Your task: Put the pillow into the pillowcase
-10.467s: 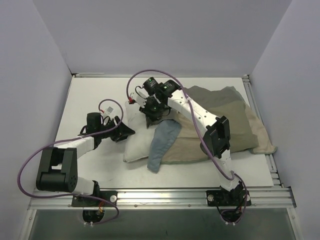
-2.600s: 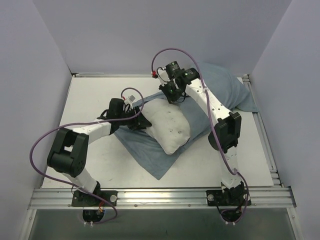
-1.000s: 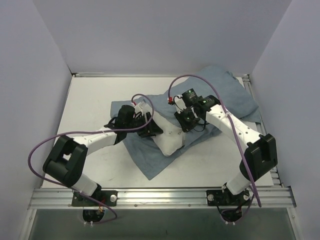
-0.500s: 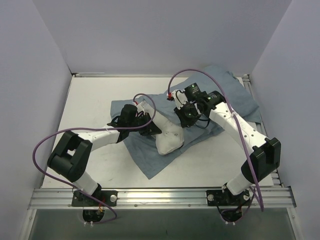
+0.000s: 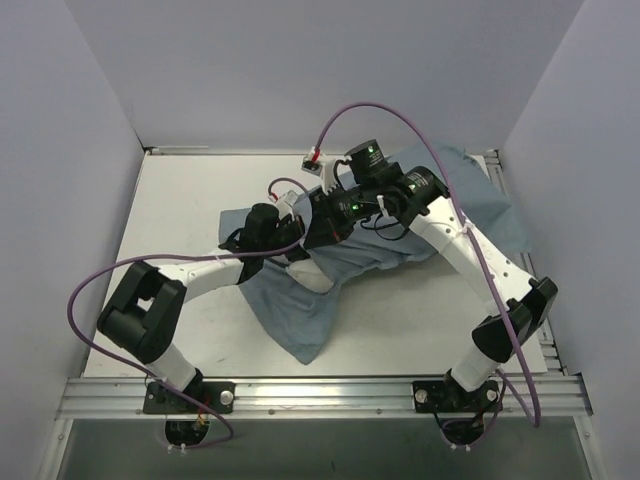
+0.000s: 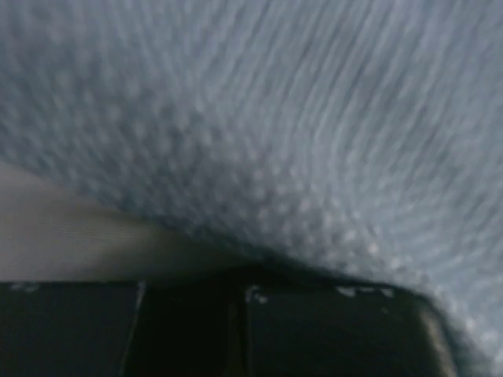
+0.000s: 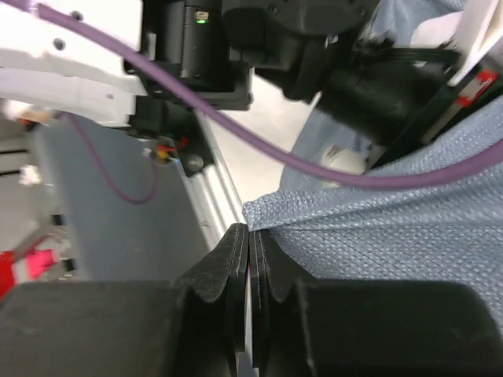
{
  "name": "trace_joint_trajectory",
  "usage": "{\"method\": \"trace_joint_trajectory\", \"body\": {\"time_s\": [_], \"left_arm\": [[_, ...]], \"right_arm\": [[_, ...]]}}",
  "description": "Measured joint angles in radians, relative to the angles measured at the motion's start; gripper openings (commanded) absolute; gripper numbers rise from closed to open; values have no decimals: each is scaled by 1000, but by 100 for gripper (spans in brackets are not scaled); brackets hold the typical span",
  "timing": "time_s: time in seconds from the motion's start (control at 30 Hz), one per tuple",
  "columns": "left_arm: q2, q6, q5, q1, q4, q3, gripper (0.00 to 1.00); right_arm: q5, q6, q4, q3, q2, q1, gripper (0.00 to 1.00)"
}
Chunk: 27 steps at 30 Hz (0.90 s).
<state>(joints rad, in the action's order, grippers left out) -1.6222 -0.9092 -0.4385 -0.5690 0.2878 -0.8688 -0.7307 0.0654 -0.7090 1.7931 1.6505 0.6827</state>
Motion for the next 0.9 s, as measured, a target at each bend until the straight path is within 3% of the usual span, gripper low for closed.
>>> {"method": "trace_joint_trajectory", "body": {"time_s": [0.07, 0.1, 0.13, 0.2, 0.23, 0.33, 0.37, 0.4, 0.43, 0.53, 0.63, 0.77, 0.9], "left_arm": [[2, -14, 0, 0, 11, -19, 0], [3, -20, 0, -1, 15, -21, 5], [5, -23, 1, -1, 15, -21, 16], [12, -21, 5, 1, 15, -15, 47], [23, -18, 4, 6, 16, -4, 53], [89, 27, 1, 26, -34, 34, 78], [116, 62, 0, 35, -76, 37, 87], [148, 100, 1, 44, -124, 35, 97], [184, 147, 4, 55, -181, 33, 98], [297, 285, 12, 133, -374, -2, 97], [393, 377, 20, 296, -490, -24, 97], [513, 452, 74, 496, -555, -19, 97], [606, 509, 128, 558, -566, -19, 97]], "right_arm": [[-66, 49, 20, -40, -39, -16, 0], [-87, 62, 23, -74, -59, -52, 0], [-93, 64, 13, -103, -71, -99, 0], [-81, 44, -12, -149, -72, -192, 0], [-64, 22, -26, -171, -66, -230, 0], [-3, -50, -89, -248, -47, -251, 47], [19, -71, -112, -262, -38, -235, 80], [42, -87, -132, -270, -31, -217, 94], [67, -108, -147, -270, -24, -199, 100], [196, -144, -185, -219, -22, -127, 100], [389, -166, -179, -95, -22, -34, 100], [608, -208, -130, -1, -13, 131, 100], [742, -251, -118, 91, 89, 205, 100]]}}
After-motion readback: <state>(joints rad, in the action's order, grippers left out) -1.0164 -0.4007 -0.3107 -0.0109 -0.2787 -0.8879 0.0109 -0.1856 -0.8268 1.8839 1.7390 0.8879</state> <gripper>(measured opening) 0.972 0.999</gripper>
